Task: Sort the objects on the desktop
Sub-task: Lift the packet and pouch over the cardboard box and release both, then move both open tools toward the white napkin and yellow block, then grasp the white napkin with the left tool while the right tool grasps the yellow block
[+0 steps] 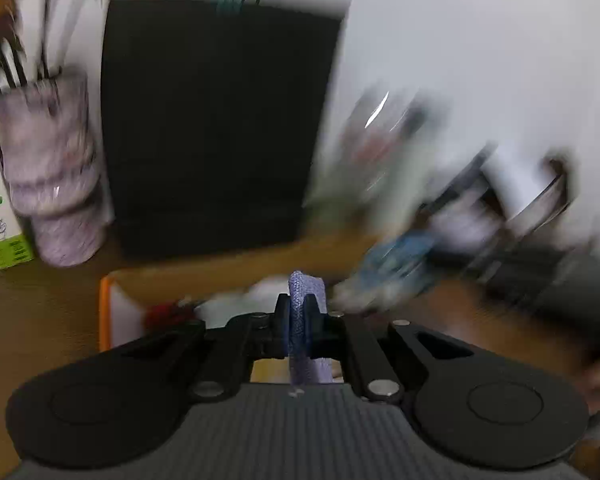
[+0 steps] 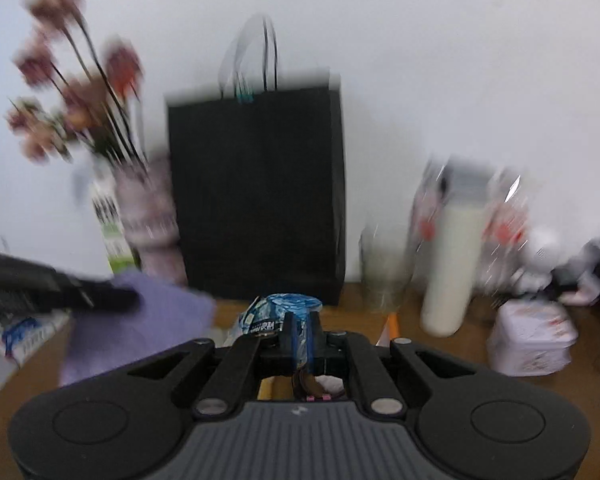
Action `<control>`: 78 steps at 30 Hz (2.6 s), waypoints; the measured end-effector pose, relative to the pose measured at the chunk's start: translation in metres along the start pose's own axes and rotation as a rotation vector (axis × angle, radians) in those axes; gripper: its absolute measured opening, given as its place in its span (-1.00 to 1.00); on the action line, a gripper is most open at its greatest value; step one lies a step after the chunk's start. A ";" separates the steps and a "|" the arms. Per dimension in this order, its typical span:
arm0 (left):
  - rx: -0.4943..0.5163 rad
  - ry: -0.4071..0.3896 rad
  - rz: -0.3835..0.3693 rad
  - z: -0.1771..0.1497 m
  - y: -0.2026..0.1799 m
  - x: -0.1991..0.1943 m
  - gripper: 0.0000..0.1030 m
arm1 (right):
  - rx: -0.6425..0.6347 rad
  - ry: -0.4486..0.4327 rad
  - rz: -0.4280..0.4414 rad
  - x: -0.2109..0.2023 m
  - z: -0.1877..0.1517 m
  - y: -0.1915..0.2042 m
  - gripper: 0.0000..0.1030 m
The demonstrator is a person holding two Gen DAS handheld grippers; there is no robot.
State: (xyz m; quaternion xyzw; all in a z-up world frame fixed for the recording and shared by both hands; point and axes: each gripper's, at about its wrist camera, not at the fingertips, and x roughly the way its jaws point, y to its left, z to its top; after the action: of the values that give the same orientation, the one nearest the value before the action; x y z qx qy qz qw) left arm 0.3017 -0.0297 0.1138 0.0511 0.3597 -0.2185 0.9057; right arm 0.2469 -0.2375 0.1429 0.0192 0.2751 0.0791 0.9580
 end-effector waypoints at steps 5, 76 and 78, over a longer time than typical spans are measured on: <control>0.049 0.098 0.101 -0.030 0.013 0.056 -0.67 | -0.027 0.196 -0.065 0.102 -0.006 -0.001 -0.90; 0.025 -0.042 -0.020 -0.248 -0.144 -0.097 -0.89 | 0.017 0.000 -0.063 -0.109 -0.206 0.035 -0.39; -0.039 -0.040 -0.026 -0.251 -0.132 -0.105 -0.90 | 0.024 -0.004 -0.060 -0.122 -0.208 0.030 -0.39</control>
State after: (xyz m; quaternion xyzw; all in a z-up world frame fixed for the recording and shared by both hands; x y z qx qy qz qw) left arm 0.0184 -0.0475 0.0085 0.0245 0.3462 -0.2241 0.9107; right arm 0.0303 -0.2294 0.0331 0.0225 0.2747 0.0471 0.9601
